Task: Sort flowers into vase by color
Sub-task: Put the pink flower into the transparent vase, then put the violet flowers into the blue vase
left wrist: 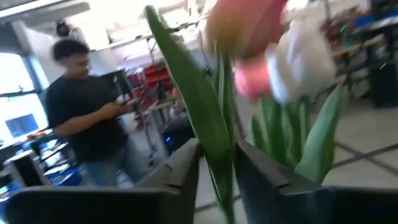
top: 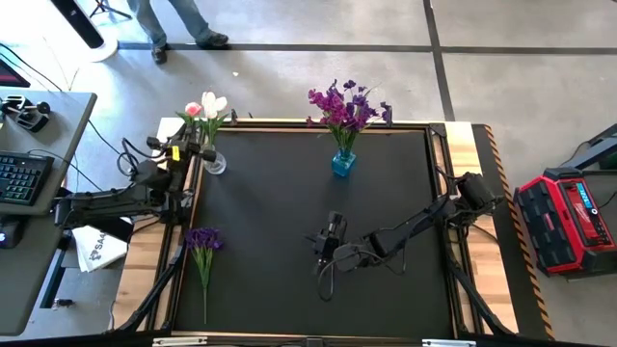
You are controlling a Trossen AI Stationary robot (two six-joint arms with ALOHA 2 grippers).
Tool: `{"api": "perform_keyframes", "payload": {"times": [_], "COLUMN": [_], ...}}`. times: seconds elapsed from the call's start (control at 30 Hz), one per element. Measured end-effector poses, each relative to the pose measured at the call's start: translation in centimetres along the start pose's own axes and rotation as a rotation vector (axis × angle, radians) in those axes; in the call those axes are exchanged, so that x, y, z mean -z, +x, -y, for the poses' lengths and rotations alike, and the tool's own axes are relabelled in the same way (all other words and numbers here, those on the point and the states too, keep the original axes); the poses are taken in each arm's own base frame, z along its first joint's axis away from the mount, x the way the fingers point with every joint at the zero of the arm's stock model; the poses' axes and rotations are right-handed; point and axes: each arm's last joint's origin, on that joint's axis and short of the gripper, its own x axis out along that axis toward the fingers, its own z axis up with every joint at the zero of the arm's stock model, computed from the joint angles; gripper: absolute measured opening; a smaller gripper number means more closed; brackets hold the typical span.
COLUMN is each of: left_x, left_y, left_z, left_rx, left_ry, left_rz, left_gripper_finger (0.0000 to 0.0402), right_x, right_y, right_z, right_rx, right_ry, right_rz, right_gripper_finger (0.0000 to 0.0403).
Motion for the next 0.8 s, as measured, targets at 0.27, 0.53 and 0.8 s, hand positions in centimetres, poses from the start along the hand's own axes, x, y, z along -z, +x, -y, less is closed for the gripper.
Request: {"api": "perform_keyframes", "payload": {"times": [0.27, 0.53, 0.8], "left_x": [-2.1, -5.7, -9.4], "left_y": [-0.6, -1.5, -4.2], "left_z": [-0.8, -1.3, 3.6], "left_rx": [-0.001, 0.044, 0.239], "left_ry": [-0.003, 0.003, 0.154], "left_rz": [-0.069, -0.119, -0.060], "left_gripper_finger": [0.0187, 0.0226, 0.0215], "right_x": [0.0, 0.0, -0.1], "right_y": [0.0, 0.0, -0.4], "right_z": [0.0, -0.1, 0.3], "right_rx": [-0.009, -0.030, -0.013], "right_ry": [0.001, -0.003, 0.026], "right_rz": [0.000, -0.004, -0.033], "right_gripper_finger": [0.0000, 0.0000, 0.0000]}}
